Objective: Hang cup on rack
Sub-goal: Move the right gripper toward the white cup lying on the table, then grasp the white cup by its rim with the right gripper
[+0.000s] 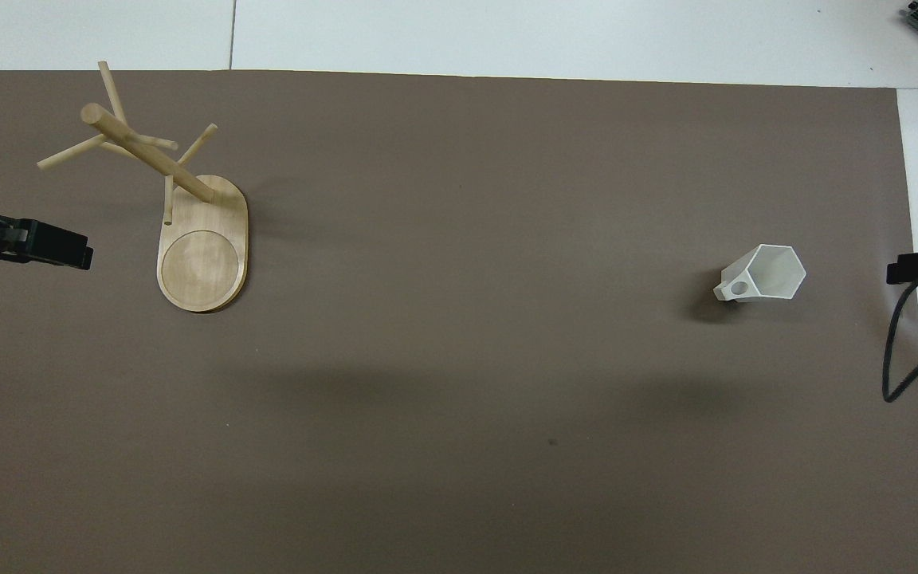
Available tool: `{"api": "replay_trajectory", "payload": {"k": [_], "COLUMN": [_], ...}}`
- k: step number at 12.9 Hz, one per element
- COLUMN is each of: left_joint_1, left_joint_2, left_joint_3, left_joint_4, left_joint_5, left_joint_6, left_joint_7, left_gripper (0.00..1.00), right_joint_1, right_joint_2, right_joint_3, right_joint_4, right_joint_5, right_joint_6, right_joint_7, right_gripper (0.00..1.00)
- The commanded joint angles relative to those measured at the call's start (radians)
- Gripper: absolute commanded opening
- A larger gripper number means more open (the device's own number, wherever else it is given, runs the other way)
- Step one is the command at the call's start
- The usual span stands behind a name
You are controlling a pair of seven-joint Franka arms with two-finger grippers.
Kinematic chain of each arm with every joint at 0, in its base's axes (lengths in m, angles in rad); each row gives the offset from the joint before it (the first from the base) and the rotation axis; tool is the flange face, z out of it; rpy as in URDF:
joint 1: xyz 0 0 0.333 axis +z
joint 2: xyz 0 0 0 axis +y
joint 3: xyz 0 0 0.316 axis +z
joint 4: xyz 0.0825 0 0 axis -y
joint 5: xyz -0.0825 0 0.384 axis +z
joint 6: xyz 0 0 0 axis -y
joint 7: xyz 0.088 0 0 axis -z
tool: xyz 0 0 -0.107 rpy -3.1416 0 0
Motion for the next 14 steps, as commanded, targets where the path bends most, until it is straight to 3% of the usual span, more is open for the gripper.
{"api": "replay_trajectory", "payload": {"k": [1, 7, 14], "left_joint_1": [0.003, 0.003, 0.003], "left_joint_2": [-0.023, -0.023, -0.023], "left_joint_3": [0.006, 0.006, 0.006], "left_joint_4": [-0.021, -0.021, -0.021], "left_joint_5": [-0.012, -0.012, -0.012], "left_joint_6": [-0.004, -0.004, -0.004], "left_joint_7": [0.013, 0.013, 0.013], "left_gripper": [1.00, 1.00, 1.00], "right_joint_1": [-0.005, -0.017, -0.001], "right_joint_2": [-0.008, 0.182, 0.315], "right_joint_3": [0.002, 0.002, 0.003], "right_joint_4": [-0.091, -0.119, -0.133], "right_joint_5": [0.017, 0.017, 0.037], "right_joint_6": [0.101, 0.260, 0.440], "right_joint_7": [-0.007, 0.005, 0.053], "right_gripper": [1.00, 1.00, 1.00]}}
